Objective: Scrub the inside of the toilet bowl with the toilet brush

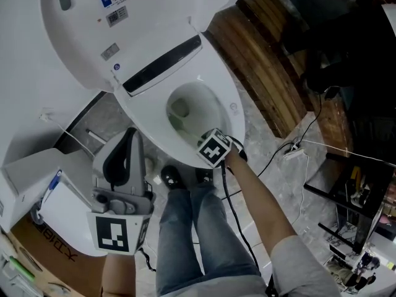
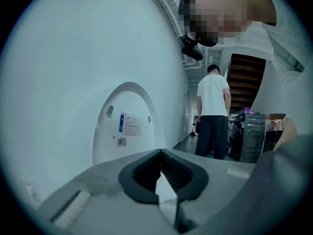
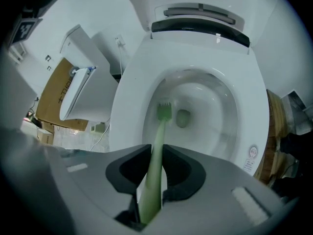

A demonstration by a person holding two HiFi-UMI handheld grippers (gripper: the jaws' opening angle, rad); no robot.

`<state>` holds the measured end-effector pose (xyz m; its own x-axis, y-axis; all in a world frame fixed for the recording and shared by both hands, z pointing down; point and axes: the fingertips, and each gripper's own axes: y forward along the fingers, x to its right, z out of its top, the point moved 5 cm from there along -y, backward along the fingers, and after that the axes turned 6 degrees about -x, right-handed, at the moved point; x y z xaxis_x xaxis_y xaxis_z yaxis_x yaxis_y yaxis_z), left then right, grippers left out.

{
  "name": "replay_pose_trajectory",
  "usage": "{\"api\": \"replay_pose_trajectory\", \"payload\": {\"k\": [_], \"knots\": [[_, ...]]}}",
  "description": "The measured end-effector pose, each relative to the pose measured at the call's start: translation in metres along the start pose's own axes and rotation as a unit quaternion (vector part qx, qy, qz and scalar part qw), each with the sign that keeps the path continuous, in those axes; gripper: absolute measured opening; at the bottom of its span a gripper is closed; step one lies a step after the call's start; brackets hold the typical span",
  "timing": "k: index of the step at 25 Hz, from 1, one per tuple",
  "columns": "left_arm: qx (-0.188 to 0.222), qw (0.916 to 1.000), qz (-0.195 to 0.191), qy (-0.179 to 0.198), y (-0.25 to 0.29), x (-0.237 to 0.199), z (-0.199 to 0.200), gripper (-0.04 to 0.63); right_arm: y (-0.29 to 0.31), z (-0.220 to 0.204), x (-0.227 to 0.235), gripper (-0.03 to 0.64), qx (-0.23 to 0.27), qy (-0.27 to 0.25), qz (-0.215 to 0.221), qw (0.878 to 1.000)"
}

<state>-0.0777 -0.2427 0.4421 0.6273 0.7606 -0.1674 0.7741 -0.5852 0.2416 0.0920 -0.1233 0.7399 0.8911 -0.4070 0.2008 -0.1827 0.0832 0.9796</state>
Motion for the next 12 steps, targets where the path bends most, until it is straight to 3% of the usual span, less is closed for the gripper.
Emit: {"api": "replay_pose_trajectory", "payload": {"k": [12], "knots": [[0.009,0.9999,0.012,-0.007,0.005,0.019,0.002,0.005,-0.006,-0.044,0.009,0.077,-0.072,-0.094,-0.018,0.993]]}}
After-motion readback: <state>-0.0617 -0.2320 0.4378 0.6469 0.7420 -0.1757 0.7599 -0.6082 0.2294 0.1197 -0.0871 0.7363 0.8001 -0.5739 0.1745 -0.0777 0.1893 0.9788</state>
